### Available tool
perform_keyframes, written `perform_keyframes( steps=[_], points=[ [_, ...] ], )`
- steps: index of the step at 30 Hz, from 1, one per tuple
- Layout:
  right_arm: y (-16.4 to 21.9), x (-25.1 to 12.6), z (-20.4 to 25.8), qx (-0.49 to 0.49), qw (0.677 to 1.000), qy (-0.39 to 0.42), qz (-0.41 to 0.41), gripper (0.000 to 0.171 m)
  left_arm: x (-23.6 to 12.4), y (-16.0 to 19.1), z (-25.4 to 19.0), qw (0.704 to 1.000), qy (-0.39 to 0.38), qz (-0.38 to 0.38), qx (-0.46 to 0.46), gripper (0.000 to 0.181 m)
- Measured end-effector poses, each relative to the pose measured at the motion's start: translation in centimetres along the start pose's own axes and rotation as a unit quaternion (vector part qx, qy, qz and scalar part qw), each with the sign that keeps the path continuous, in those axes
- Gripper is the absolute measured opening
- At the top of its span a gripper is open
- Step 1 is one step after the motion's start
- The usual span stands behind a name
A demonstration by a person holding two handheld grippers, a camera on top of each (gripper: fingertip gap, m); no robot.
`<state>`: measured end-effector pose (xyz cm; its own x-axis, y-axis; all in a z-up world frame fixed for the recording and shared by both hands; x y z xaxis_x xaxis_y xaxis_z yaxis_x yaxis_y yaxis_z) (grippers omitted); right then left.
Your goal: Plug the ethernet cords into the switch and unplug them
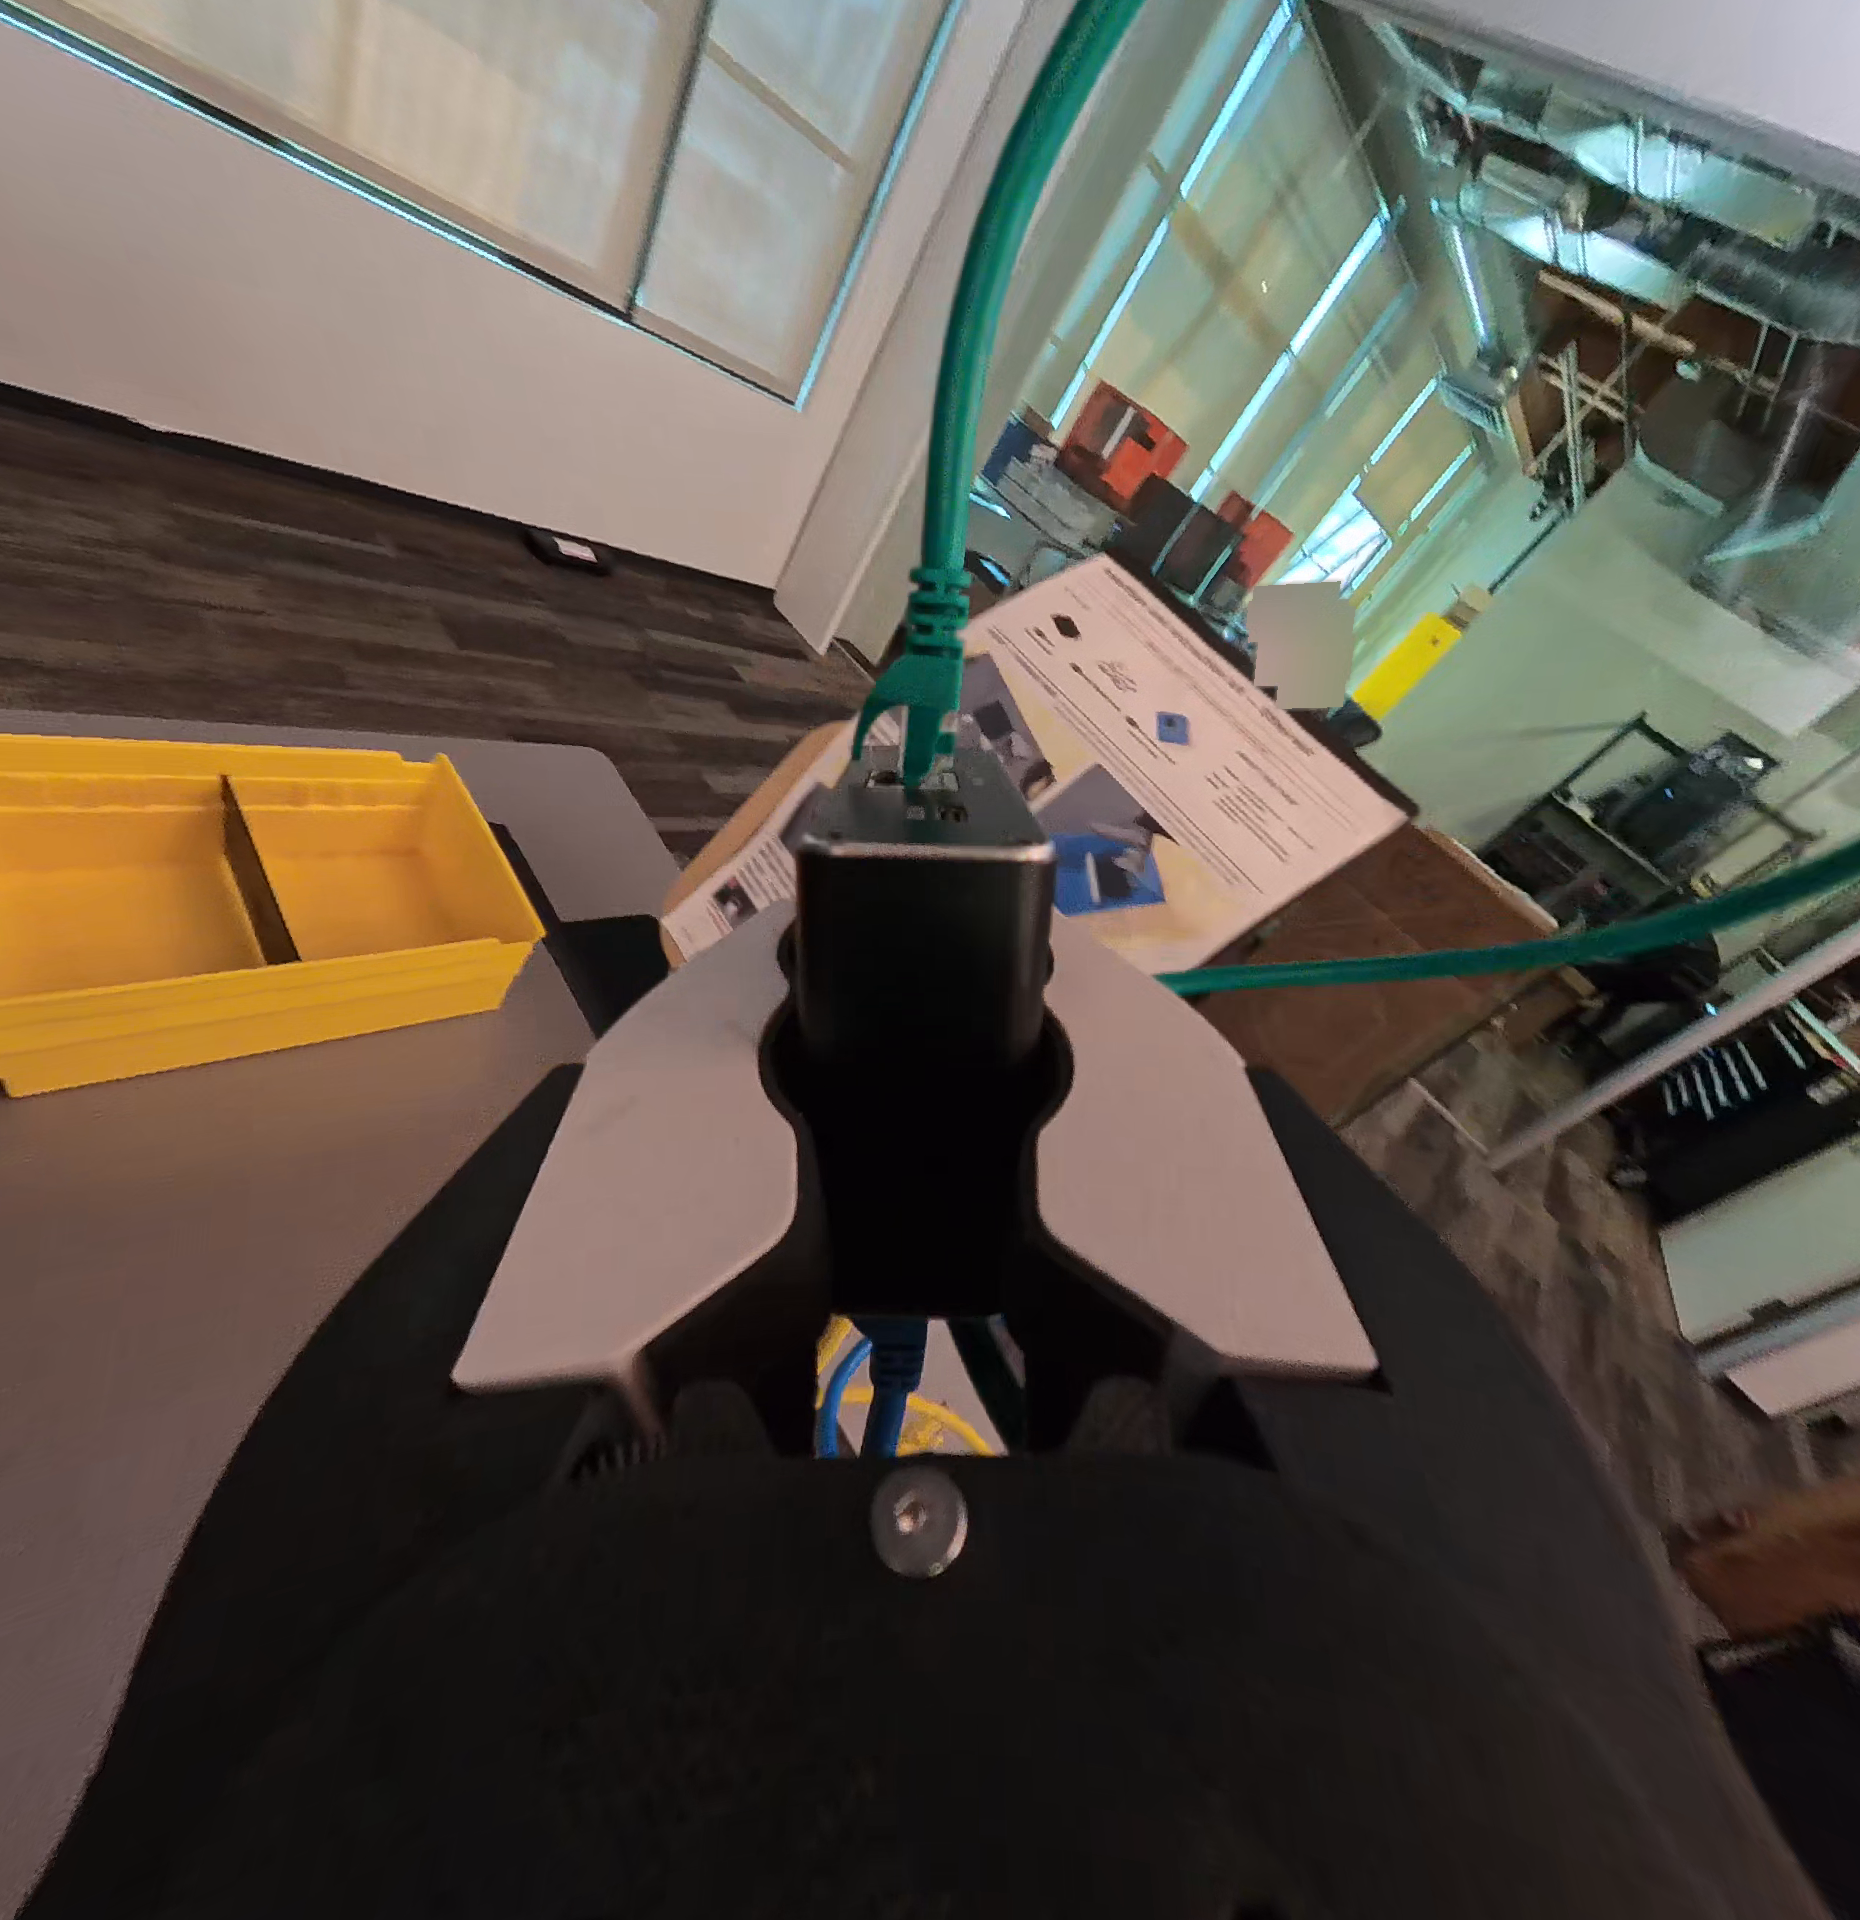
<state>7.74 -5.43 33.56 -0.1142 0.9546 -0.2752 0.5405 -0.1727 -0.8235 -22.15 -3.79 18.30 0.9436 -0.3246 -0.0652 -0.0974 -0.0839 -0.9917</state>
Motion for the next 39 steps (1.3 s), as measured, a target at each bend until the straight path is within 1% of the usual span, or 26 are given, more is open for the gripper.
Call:
perform_keyframes(
  steps=[4, 6, 9, 11, 14, 18, 21, 26, 29, 34, 39],
  points=[
    [1.7, -0.5, -2.1, 0.013, 0.999, 0.027, 0.036, 0.037, 0.7, 0.4, -0.5, 1.0, 0.003, 0.021, 0.011, 0.024],
    [1.9, -0.9, -3.0, 0.015, 0.998, 0.04, 0.04, 0.037, 0.9, 0.4, -0.6, 1.0, 0.01, 0.023, 0.01, 0.024],
    [2.5, -1.0, -3.8, 0.03, 0.997, 0.036, 0.067, 0.037, 1.1, 0.6, -0.4, 1.0, 0.013, 0.026, 0.001, 0.023],
    [3.6, -0.9, -4.2, 0.034, 0.995, 0.037, 0.09, 0.037, 1.2, 0.6, -0.3, 1.0, 0.014, 0.028, -0.002, 0.023],
    [5.8, -0.5, -4.6, 0.051, 0.991, 0.028, 0.119, 0.037, 1.3, 0.7, -0.4, 0.999, 0.017, 0.032, -0.002, 0.023],
    [8.1, -0.1, -4.7, 0.079, 0.988, 0.009, 0.13, 0.037, 1.5, 0.9, -0.5, 0.999, 0.02, 0.039, 0.0, 0.023],
    [8.8, 0.3, -4.6, 0.089, 0.987, -0.007, 0.132, 0.037, 1.6, 1.0, -0.6, 0.999, 0.02, 0.042, 0.002, 0.023],
    [9.4, 1.3, -3.9, 0.079, 0.985, -0.03, 0.153, 0.037, 2.1, 1.1, -0.6, 0.999, 0.022, 0.05, -0.001, 0.023],
    [9.1, 1.7, -3.6, 0.081, 0.985, -0.044, 0.145, 0.037, 2.5, 1.2, -0.8, 0.998, 0.024, 0.059, 0.004, 0.023],
    [8.4, 2.5, -2.4, 0.088, 0.983, -0.096, 0.126, 0.037, 3.1, 1.5, -0.9, 0.997, 0.025, 0.071, 0.007, 0.022],
    [8.5, 2.7, -1.3, 0.105, 0.98, -0.152, 0.08, 0.037, 3.2, 1.6, -1.0, 0.997, 0.026, 0.075, 0.008, 0.022]
  ],
)
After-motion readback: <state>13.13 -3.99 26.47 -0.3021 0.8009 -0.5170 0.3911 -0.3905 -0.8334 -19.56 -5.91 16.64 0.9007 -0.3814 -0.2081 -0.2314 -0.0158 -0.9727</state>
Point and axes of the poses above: each gripper's, where its closed fingertips meet, x out along the fingers, y out of its underside, z = x × y across the jaws, the point moved 2 cm from there along -x, back along the fingers, and after that the axes turned 13 degrees about z, right-handed, at the moved point
